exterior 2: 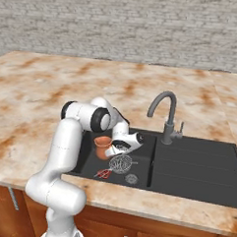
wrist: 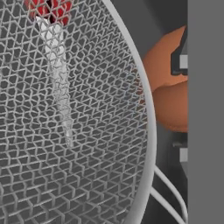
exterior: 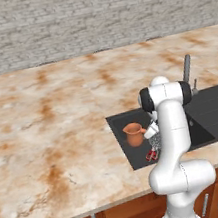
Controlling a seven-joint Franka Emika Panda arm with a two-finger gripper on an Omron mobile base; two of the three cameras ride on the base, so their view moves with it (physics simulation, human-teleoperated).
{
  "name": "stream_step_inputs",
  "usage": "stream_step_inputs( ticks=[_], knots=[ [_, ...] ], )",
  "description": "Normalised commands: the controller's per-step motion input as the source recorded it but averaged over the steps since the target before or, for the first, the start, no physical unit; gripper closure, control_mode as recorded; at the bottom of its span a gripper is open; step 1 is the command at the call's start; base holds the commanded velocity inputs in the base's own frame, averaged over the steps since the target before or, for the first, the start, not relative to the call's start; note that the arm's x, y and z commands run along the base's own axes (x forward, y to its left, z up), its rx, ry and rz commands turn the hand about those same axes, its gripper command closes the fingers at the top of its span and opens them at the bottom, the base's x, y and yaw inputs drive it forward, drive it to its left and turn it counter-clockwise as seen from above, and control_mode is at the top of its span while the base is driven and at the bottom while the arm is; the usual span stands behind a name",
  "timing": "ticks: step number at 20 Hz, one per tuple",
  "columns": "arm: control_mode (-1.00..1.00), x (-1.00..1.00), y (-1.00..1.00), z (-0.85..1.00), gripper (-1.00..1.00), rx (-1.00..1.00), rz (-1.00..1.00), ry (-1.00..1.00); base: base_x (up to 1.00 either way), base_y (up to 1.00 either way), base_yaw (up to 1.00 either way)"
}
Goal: Pick the strainer and jug and place them in the sink. Then turn on the water.
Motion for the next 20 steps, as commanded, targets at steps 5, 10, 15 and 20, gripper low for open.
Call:
stream_step_inputs(
  ticks=[5, 10, 15, 20],
  knots=[
    [-1.00, 0.00, 0.00, 0.00, -1.00, -0.01, 0.00, 0.00, 0.00, 0.00, 0.00],
    [-1.00, 0.00, -0.05, 0.03, -1.00, -0.04, 0.00, 0.02, 0.00, 0.00, 0.00],
    [-1.00, 0.00, -0.05, 0.28, -1.00, -0.19, 0.00, 0.04, 0.00, 0.00, 0.00],
    [-1.00, 0.00, 0.00, 0.65, -1.00, -0.18, 0.00, 0.03, 0.00, 0.00, 0.00]
  ],
)
